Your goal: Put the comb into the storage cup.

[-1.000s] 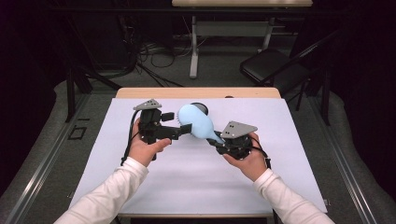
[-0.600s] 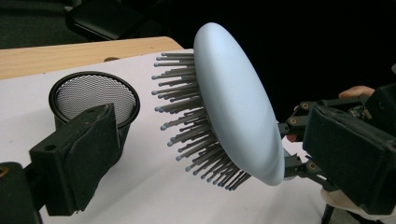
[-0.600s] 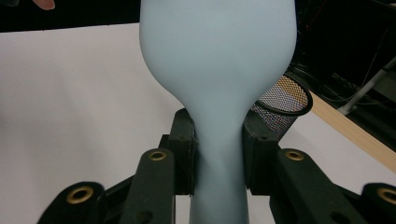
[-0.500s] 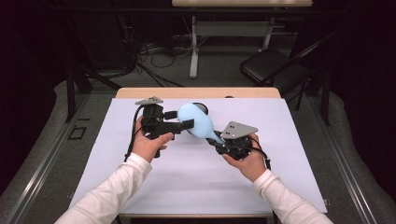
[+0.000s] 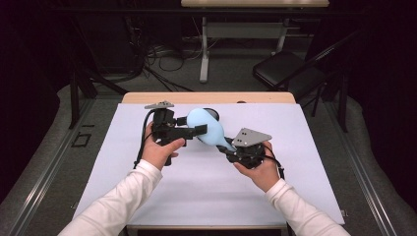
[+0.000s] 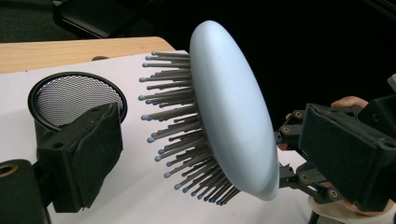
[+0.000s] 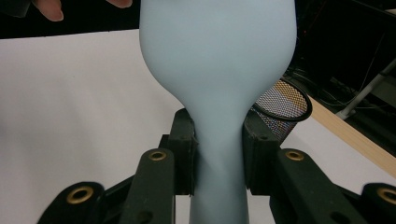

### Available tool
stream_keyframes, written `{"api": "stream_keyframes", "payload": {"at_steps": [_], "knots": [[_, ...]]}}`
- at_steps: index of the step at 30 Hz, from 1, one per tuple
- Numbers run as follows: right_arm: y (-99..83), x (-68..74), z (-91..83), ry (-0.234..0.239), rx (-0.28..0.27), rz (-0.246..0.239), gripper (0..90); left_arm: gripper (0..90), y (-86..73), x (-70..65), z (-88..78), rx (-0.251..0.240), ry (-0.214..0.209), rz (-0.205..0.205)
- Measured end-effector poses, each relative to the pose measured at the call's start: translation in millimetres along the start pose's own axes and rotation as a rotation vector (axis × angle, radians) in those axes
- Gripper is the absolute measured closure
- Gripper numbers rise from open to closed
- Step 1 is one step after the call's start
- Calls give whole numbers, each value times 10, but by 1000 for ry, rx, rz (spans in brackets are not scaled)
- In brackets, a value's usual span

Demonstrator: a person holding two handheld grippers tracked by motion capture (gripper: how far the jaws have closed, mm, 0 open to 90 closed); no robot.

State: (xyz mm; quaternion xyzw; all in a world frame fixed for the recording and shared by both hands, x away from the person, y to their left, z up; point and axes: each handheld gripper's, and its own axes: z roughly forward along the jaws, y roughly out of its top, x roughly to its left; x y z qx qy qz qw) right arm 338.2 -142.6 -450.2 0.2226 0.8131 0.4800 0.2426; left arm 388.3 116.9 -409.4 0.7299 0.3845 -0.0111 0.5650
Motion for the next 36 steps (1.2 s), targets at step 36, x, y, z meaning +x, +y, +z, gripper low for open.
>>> {"api": "stream_keyframes", "payload": {"at_steps": [36], "knots": [[21,64,54,2,-12,-16,688,109,17,-27,25,-19,-68,-45]]}}
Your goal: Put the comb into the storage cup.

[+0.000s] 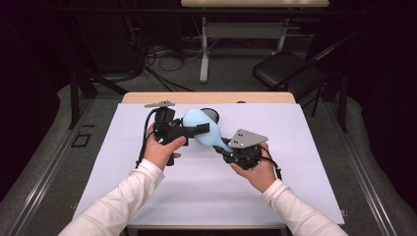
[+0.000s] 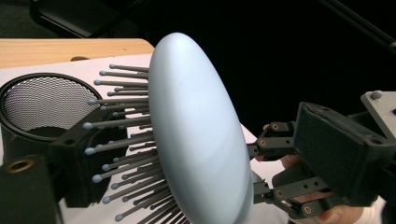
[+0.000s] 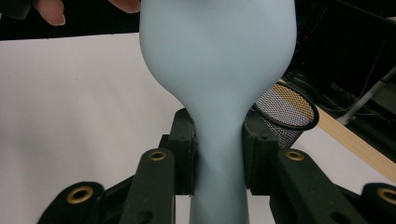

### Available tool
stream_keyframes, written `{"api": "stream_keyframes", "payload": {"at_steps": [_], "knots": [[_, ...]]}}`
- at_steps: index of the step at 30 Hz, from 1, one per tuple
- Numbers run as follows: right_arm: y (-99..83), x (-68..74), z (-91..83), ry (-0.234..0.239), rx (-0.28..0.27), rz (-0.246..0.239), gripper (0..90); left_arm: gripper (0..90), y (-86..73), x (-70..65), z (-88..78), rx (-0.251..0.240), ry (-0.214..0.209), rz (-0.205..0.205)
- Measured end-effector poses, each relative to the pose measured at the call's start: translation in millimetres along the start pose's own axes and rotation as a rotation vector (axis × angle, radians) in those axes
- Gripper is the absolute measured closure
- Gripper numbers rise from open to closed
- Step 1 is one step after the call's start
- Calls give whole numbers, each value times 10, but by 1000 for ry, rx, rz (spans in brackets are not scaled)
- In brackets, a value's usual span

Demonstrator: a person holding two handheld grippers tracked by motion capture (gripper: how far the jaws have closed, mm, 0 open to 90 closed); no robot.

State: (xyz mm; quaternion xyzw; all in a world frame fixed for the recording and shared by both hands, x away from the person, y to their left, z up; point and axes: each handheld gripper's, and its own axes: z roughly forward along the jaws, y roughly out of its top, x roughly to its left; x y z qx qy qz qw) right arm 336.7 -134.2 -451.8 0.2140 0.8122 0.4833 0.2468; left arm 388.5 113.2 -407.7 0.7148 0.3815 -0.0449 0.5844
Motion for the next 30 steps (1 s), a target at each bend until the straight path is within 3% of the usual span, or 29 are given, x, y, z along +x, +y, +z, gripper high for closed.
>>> {"api": "stream_keyframes", "payload": {"at_steps": [2,12,19,30], "knots": [[0,1,-1,-2,-1,0,688,164,1,2,-2,5,7,2],[-8,6,9,-1,-9,1,688,182,-8,23,3,-3,-16,-16],[-15,8,10,-1,-10,2,688,241,-11,44,-16,0,-8,-23],[-53,9,23,3,-8,5,688,346,-34,103,-42,-4,-17,-66]]}}
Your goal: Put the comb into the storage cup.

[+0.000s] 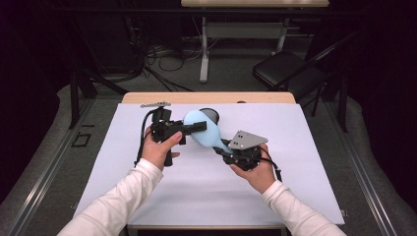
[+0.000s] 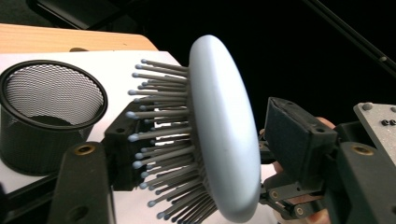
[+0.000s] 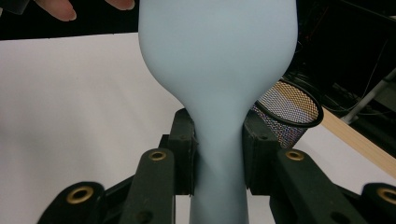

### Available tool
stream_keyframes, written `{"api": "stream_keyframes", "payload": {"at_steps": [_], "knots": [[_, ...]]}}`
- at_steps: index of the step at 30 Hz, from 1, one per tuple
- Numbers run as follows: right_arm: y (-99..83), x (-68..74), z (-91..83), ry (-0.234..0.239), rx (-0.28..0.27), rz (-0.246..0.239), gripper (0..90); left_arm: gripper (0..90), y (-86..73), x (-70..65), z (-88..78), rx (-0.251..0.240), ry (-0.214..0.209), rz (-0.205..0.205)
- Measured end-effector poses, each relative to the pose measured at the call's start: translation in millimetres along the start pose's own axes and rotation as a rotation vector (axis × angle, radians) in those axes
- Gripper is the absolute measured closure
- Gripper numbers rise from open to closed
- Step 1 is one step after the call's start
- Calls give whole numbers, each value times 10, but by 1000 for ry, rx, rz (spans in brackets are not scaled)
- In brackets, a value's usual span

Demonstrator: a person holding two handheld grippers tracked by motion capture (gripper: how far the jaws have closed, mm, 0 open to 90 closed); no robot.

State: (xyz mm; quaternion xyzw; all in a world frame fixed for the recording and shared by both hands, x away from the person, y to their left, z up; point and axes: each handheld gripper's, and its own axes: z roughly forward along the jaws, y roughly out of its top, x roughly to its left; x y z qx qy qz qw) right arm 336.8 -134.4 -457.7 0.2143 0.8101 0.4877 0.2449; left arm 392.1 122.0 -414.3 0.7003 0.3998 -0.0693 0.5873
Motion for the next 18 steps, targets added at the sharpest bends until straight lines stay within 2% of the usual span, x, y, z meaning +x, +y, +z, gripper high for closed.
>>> {"api": "stream_keyframes", "payload": {"at_steps": [8,13,18], "knots": [[-22,5,3,4,1,2,688,365,-5,-13,0,12,13,21],[-37,7,4,4,1,4,688,381,-6,-4,-3,19,15,6],[-54,6,5,5,6,7,689,419,-7,5,-6,19,-8,-9]]}}
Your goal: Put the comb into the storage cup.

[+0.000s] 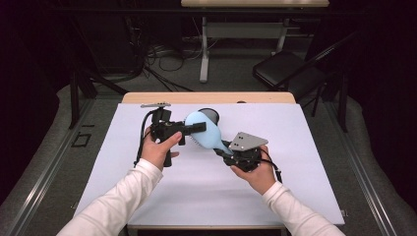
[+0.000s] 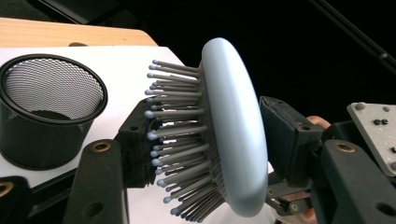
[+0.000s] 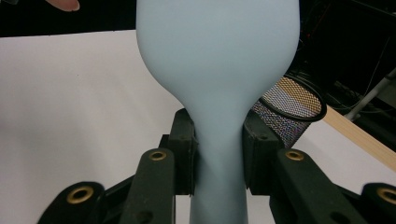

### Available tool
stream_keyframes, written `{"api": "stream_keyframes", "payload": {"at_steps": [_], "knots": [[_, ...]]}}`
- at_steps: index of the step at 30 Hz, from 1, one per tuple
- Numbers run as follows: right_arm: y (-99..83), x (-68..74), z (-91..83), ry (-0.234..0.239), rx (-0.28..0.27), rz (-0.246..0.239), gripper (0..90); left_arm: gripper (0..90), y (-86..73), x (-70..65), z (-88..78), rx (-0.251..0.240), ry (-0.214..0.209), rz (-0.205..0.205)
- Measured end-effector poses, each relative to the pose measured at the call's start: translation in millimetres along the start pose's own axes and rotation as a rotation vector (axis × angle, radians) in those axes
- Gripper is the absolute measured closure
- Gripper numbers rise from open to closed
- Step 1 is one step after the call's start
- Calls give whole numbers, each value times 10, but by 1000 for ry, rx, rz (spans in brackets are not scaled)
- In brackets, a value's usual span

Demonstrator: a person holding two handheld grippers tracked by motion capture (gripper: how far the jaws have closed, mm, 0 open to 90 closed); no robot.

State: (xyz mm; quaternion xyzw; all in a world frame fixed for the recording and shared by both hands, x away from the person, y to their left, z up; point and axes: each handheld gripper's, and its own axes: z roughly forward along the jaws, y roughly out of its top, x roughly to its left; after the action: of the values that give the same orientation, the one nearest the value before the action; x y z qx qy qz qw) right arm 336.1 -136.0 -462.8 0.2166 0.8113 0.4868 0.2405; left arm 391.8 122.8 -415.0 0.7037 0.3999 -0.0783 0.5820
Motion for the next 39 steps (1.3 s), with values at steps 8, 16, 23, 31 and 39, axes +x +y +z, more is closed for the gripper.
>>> {"api": "stream_keyframes", "payload": {"at_steps": [8,16,23,31,39], "knots": [[-22,-1,5,-2,2,0,689,452,-8,-3,2,-6,-25,-33],[-33,7,13,2,5,-3,689,471,-11,30,-7,4,-47,-115],[-45,15,21,4,5,1,689,478,-17,39,-6,10,-49,-133],[-64,18,17,6,4,7,689,490,-22,37,4,14,-52,-164],[-79,12,20,12,9,20,688,498,-30,46,23,22,-53,-196]]}}
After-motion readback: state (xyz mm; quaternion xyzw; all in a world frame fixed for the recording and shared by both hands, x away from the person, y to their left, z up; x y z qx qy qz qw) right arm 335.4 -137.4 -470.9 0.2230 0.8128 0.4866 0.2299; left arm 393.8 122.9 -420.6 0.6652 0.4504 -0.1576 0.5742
